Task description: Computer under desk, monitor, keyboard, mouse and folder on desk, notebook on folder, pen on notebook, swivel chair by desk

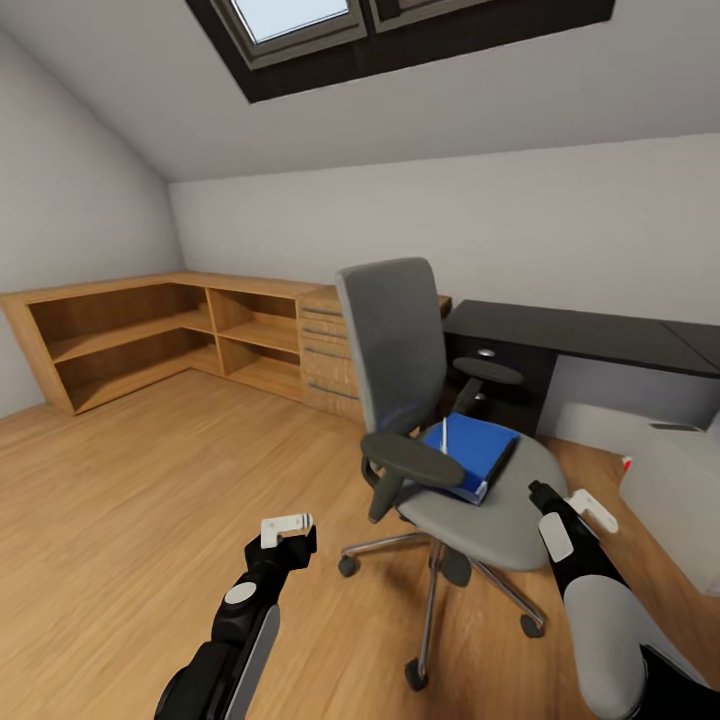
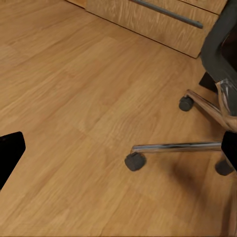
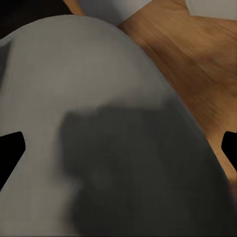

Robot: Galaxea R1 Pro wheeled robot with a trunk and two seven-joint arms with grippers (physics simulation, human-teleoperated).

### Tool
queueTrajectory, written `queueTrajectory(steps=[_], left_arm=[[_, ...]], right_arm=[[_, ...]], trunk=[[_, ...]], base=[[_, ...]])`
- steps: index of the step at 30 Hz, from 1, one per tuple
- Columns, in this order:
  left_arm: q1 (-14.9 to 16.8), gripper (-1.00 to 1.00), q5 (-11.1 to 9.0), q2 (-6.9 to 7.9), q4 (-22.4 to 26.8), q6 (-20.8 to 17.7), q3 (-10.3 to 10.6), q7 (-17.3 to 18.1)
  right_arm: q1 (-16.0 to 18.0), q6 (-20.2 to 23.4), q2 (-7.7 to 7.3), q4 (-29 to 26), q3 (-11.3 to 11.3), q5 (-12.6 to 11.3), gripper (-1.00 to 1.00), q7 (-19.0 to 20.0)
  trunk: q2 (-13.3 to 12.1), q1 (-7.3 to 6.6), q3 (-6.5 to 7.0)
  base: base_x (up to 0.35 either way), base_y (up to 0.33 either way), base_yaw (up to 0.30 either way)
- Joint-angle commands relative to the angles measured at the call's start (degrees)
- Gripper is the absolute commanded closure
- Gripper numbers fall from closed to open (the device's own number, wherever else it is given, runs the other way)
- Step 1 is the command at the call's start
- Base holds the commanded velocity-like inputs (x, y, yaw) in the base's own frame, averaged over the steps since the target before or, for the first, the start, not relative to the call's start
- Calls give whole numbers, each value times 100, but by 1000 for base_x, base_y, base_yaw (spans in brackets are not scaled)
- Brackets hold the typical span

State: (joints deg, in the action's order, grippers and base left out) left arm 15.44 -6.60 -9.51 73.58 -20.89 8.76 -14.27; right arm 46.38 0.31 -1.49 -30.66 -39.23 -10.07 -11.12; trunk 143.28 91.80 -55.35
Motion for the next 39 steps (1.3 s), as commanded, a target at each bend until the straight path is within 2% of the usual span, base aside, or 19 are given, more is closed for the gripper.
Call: queueTrajectory(steps=[1, 8, 39], left_arm=[[3, -100, -60, 2, 7, -20, 12, -50], [3, -100, -60, 2, 7, -20, 12, -49], [3, -100, -65, -5, -2, -20, 17, -50]], right_arm=[[3, 4, 0, -6, 3, -55, -100, -13], [3, 4, 6, -9, 5, -56, -100, -13], [3, -7, 9, -1, 7, -48, -100, -9]], trunk=[[2, 0, -6], [2, 0, -6], [2, 0, -57]], base=[[136, 0, 0], [81, 0, 105], [0, 0, 263]])
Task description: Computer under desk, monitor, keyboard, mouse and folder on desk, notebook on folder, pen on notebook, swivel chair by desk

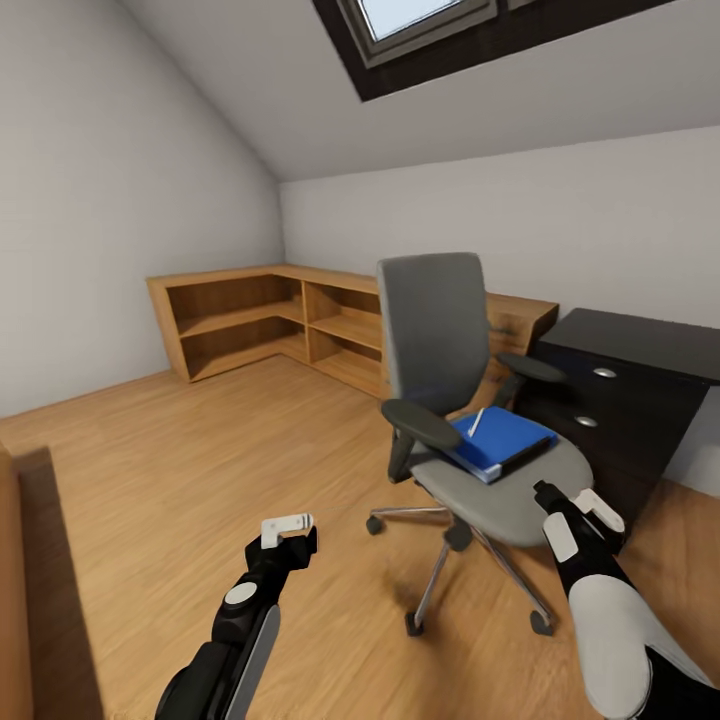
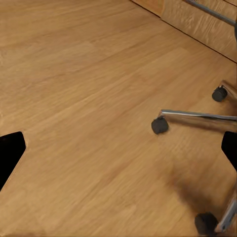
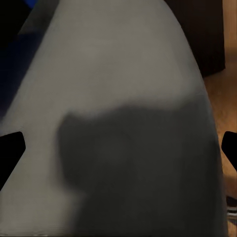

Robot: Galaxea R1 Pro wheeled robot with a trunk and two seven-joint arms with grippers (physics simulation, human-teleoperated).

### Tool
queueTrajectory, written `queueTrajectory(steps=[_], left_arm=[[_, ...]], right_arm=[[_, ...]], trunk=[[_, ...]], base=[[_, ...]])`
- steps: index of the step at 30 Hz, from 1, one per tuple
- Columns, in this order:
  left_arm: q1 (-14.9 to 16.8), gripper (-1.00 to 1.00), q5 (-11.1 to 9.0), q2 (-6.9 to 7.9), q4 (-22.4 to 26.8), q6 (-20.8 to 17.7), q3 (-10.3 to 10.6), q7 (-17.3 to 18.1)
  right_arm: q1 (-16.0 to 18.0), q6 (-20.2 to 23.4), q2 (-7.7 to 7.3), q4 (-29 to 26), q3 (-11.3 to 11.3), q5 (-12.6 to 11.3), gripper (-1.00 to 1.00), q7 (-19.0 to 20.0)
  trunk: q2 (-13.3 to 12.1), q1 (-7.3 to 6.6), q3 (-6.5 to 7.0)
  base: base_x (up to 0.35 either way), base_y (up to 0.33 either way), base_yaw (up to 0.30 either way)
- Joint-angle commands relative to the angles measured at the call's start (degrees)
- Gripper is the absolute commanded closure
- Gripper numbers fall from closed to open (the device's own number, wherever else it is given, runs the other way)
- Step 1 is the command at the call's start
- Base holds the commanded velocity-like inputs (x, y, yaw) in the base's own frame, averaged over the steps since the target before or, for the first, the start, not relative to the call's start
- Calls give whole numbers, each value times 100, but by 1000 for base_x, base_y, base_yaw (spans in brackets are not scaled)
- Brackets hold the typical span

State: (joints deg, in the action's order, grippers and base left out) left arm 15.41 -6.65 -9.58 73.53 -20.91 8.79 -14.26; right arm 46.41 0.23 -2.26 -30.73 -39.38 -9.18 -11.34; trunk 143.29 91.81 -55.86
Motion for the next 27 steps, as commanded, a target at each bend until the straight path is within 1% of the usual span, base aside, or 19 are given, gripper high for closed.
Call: queueTrajectory(steps=[1, 7, 11, 14, 17, 27], left_arm=[[5, -100, -60, 1, 3, -18, 16, -50], [5, -100, -64, 2, 3, -18, 18, -50], [5, -100, -63, 0, 3, -18, 18, -50], [5, -100, -62, 0, -4, -18, 18, -50], [5, -100, -56, 0, -42, -18, 23, -50], [5, -100, -49, 0, -68, -18, 33, -50]], right_arm=[[0, -1, 85, 5, 22, -137, -100, 15], [0, -9, 89, 5, 20, -137, -100, 17], [0, -13, 93, 5, 18, -137, -100, 17], [0, -11, 94, 5, 20, -140, -100, 17], [0, -8, 94, 5, 19, -144, -100, 17], [0, 3, 91, 5, 22, -144, -100, 17]], trunk=[[2, -1, -8], [2, -1, -20], [2, -1, -28], [2, -1, -30], [2, -1, -31], [2, -1, -31]], base=[[0, 0, 265], [13, 0, 265], [212, 0, 191], [291, 0, 58], [166, 0, 15], [38, -11, 1]])
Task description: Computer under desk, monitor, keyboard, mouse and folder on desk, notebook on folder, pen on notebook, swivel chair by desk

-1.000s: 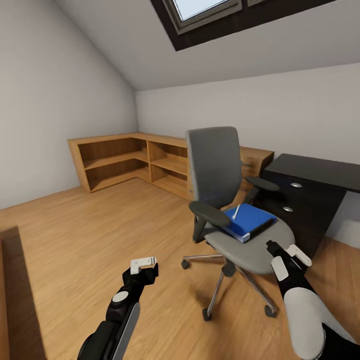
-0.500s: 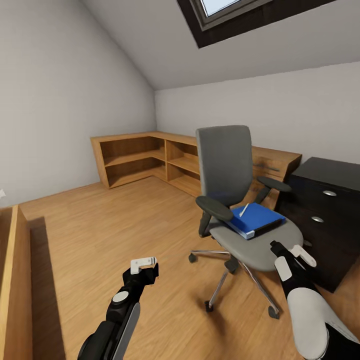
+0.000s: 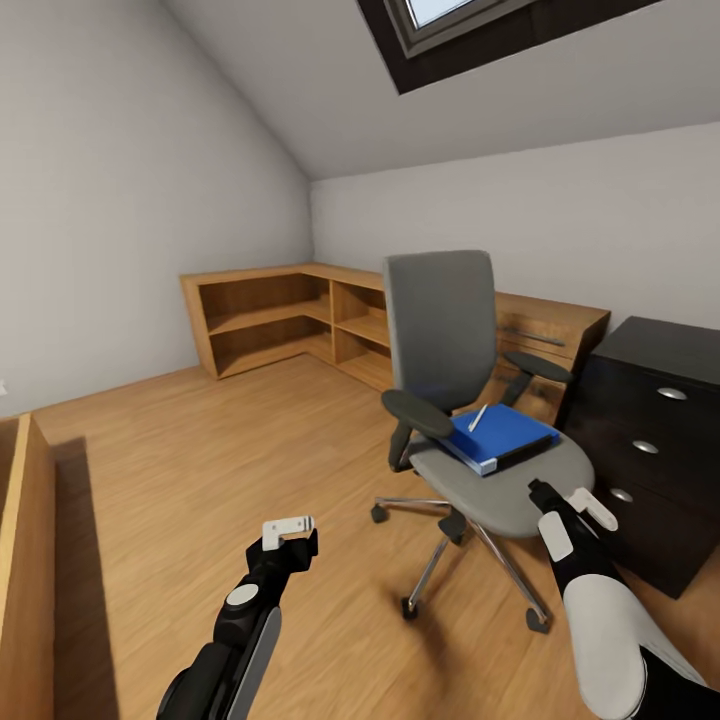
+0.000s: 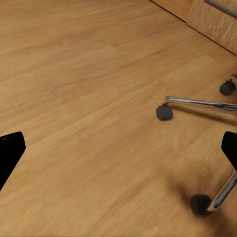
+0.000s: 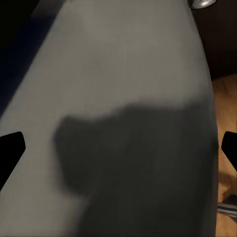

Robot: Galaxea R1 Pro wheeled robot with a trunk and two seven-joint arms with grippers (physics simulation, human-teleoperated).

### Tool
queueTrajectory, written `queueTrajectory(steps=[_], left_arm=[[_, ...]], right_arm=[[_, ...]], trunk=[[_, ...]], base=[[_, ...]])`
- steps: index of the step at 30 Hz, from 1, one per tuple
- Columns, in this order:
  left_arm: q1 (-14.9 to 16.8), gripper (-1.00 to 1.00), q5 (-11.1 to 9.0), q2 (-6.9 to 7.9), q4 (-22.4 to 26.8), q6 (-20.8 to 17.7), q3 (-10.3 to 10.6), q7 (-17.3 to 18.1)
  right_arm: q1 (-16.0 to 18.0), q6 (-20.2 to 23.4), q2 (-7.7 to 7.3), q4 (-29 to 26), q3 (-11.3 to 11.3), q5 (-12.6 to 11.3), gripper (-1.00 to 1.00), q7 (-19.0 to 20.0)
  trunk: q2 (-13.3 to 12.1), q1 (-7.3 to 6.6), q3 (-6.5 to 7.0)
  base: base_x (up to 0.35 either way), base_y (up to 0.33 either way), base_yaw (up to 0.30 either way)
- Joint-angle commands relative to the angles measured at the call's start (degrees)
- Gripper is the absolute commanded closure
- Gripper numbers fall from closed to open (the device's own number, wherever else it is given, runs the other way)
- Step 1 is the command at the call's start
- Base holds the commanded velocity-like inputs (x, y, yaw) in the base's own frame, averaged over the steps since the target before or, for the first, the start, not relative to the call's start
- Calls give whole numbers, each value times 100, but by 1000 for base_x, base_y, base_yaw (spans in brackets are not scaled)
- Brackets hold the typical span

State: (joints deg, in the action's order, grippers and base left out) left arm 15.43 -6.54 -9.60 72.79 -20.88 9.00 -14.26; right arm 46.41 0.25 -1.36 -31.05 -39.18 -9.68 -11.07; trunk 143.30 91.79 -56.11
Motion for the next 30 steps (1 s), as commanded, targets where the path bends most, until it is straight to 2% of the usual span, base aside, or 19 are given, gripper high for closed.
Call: queueTrajectory(steps=[1, 10, 23, 30], left_arm=[[3, -100, -60, 2, 7, -21, 13, -50], [3, -100, -58, 2, -16, -21, 14, -50], [3, -100, -58, 2, -27, -21, 16, -50], [3, -100, -59, 2, -28, -21, 20, -50]], right_arm=[[-1, 2, 3, 37, 2, -93, -100, -10], [-1, -1, 4, 37, 7, -91, -100, -10], [-1, -7, 4, 37, 3, -92, -100, -10], [-9, -7, 13, 38, 7, -86, -100, -5]], trunk=[[1, 2, -6], [1, 2, -6], [1, 2, -6], [1, 2, -6]], base=[[193, -132, 0], [191, -179, 51], [8, -10, 261], [270, 0, 18]])
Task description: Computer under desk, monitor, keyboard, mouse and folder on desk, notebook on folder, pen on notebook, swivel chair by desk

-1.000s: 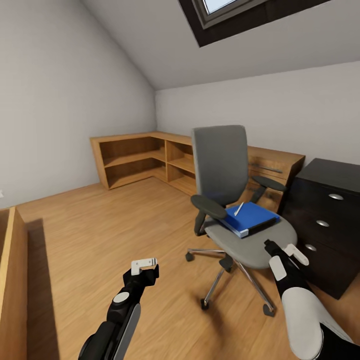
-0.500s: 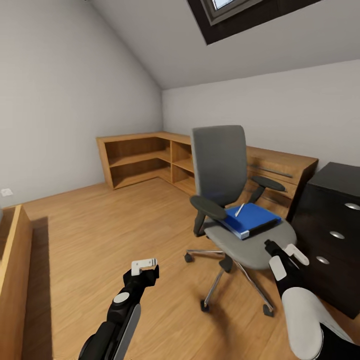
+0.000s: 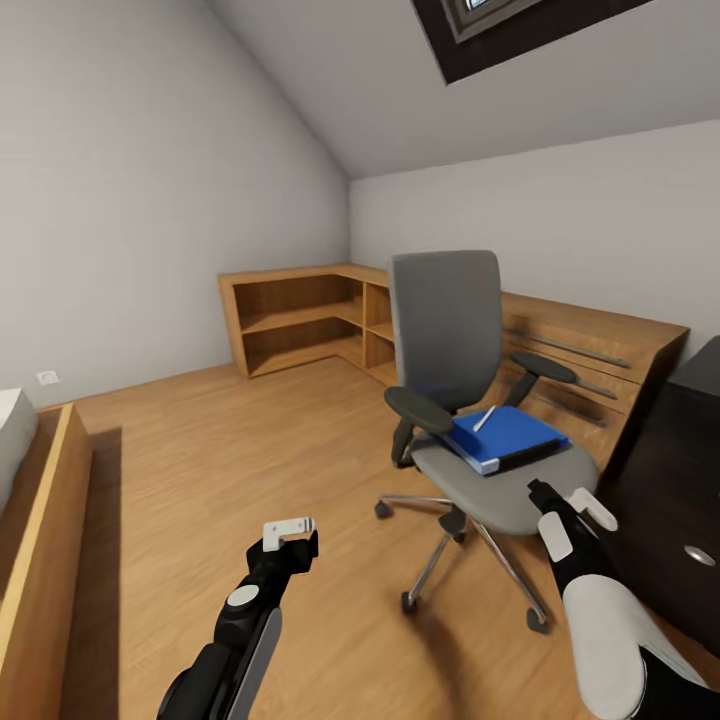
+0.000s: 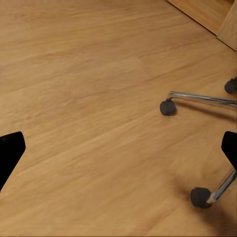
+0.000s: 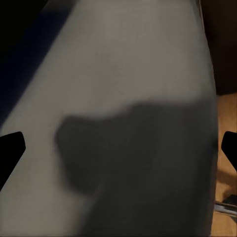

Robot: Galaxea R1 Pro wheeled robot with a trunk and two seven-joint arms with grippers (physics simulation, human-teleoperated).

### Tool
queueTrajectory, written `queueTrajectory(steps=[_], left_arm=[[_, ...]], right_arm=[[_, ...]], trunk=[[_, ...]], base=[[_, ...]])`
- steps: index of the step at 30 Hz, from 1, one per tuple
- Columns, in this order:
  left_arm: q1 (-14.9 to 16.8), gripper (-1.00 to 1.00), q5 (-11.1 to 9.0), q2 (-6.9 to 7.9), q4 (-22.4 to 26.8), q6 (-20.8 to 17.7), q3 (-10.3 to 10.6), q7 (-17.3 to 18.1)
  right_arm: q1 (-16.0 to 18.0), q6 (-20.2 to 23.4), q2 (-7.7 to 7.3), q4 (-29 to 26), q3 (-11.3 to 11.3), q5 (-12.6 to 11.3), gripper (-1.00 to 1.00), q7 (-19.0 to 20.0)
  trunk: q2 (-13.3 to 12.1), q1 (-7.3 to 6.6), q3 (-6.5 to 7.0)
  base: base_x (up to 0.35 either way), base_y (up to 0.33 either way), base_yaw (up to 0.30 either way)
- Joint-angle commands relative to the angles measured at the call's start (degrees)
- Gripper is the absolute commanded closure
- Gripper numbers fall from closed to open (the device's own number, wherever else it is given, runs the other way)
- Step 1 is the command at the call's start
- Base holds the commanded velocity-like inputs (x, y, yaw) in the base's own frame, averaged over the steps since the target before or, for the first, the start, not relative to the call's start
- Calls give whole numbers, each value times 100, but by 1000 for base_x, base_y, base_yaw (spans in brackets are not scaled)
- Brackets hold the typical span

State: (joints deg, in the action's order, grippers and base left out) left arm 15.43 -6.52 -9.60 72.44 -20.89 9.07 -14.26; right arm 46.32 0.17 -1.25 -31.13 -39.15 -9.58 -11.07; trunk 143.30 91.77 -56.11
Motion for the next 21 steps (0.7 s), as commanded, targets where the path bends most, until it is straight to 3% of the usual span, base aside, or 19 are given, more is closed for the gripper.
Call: queueTrajectory(steps=[1, 8, 21], left_arm=[[4, -100, -60, 2, 7, -19, 14, -50], [4, -100, -60, 2, 7, -20, 14, -50], [4, -100, -66, 2, 7, -20, 13, -50]], right_arm=[[0, 1, 0, 46, 3, -98, -100, -4], [-1, 0, 1, 46, 3, -99, -100, -2], [-1, 0, -6, 46, 3, -102, -100, -1]], trunk=[[1, 3, -6], [1, 3, -6], [1, 3, -6]], base=[[320, 0, 0], [321, -7, 23], [308, -68, 198]])
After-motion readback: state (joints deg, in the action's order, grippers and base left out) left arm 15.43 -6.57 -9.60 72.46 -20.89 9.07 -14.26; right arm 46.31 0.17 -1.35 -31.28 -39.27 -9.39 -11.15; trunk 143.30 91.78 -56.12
